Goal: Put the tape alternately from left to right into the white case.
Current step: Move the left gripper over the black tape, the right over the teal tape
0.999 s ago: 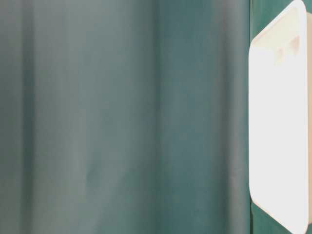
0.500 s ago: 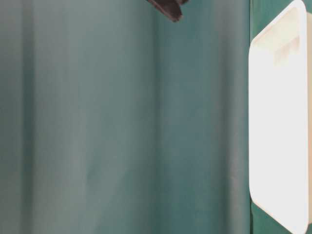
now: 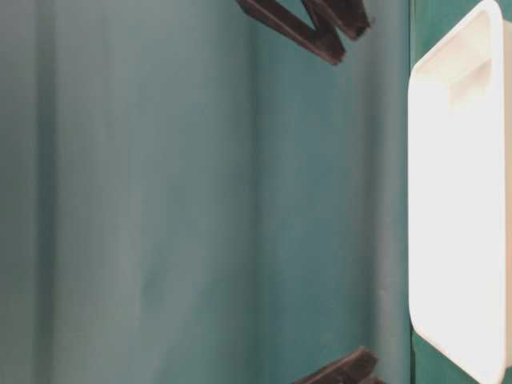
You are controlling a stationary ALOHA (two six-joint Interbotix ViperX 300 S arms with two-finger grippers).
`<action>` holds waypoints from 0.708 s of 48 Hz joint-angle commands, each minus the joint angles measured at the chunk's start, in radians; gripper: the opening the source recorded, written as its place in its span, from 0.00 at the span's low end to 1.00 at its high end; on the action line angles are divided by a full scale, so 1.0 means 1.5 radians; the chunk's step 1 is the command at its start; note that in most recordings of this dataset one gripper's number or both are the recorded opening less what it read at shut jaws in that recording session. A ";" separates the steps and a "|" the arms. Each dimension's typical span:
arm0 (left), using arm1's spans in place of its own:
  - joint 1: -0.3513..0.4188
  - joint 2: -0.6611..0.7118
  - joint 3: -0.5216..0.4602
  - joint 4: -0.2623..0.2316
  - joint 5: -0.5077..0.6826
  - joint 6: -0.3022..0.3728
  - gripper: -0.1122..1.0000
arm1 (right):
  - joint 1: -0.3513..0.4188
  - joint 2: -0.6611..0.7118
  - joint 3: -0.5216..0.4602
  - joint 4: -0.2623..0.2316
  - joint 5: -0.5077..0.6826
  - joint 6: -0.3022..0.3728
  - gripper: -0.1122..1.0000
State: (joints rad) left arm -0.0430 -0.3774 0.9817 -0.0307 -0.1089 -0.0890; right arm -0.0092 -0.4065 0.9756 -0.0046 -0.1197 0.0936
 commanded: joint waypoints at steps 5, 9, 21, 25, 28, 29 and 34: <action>0.006 0.004 -0.017 0.001 -0.004 0.001 0.90 | 0.002 0.024 -0.028 -0.001 0.000 0.000 0.78; 0.006 0.004 -0.018 0.001 -0.004 0.001 0.90 | 0.002 0.032 -0.032 -0.001 0.001 0.000 0.78; 0.006 0.004 -0.018 0.001 -0.004 0.001 0.90 | 0.001 0.033 -0.034 -0.001 0.000 0.001 0.78; 0.006 0.004 -0.017 0.001 -0.004 0.000 0.90 | 0.002 0.033 -0.034 -0.001 0.001 0.001 0.78; 0.006 0.004 -0.017 0.001 -0.004 0.000 0.90 | 0.003 0.033 -0.034 -0.001 0.001 0.001 0.78; 0.006 0.004 -0.017 0.001 -0.003 0.000 0.90 | 0.003 0.033 -0.034 -0.001 0.001 0.001 0.78; 0.006 0.004 -0.018 0.001 -0.004 0.000 0.90 | 0.010 0.032 -0.034 -0.001 0.008 0.001 0.78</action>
State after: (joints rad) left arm -0.0368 -0.3636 0.9771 -0.0307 -0.1089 -0.0890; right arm -0.0046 -0.3513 0.9480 -0.0046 -0.1104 0.0936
